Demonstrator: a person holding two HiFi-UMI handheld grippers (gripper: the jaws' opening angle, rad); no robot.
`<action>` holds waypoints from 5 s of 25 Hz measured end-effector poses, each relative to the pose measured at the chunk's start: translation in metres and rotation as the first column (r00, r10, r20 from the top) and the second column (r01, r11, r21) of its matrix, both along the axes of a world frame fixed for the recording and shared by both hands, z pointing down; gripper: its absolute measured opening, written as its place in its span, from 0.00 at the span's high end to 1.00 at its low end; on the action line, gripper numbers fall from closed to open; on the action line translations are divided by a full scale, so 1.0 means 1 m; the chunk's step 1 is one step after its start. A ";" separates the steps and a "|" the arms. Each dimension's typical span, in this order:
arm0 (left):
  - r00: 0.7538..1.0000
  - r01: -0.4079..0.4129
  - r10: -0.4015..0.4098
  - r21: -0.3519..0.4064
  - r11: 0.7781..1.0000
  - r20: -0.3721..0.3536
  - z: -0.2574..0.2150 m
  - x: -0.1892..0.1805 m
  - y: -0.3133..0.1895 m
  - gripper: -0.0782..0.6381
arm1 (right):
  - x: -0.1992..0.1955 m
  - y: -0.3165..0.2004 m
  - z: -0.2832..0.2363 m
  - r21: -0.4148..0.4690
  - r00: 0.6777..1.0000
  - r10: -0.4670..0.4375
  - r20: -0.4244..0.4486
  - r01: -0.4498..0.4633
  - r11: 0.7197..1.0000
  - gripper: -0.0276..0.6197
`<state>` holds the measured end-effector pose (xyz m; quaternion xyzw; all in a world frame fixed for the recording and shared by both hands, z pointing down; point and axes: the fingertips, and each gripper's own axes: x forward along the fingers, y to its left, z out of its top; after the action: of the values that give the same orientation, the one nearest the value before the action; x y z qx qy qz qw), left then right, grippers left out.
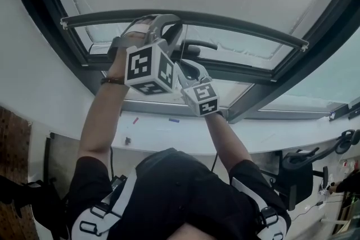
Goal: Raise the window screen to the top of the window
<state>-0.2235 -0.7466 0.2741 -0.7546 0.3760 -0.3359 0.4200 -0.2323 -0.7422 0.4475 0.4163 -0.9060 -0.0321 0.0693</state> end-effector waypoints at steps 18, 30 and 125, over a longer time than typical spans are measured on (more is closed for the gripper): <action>0.992 0.015 0.011 0.206 0.978 -0.123 -0.083 -0.002 -0.005 0.81 | 0.012 0.045 0.062 -0.154 0.997 -0.065 0.039 0.070 0.986 0.95; 0.985 0.020 0.035 0.313 0.950 -0.170 -0.102 -0.003 0.001 0.80 | -0.001 0.053 0.089 -0.187 0.996 -0.090 -0.002 0.088 0.978 0.95; 0.382 -0.460 0.162 -0.036 0.887 -0.910 0.082 -0.044 0.107 0.89 | 0.170 0.164 -0.090 0.270 0.898 0.381 0.220 -0.432 0.861 0.85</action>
<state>-0.2675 -0.6397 0.3565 -0.9248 0.3360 0.1453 0.1034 -0.0623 -0.5783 0.3576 0.6052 -0.7833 -0.1263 -0.0644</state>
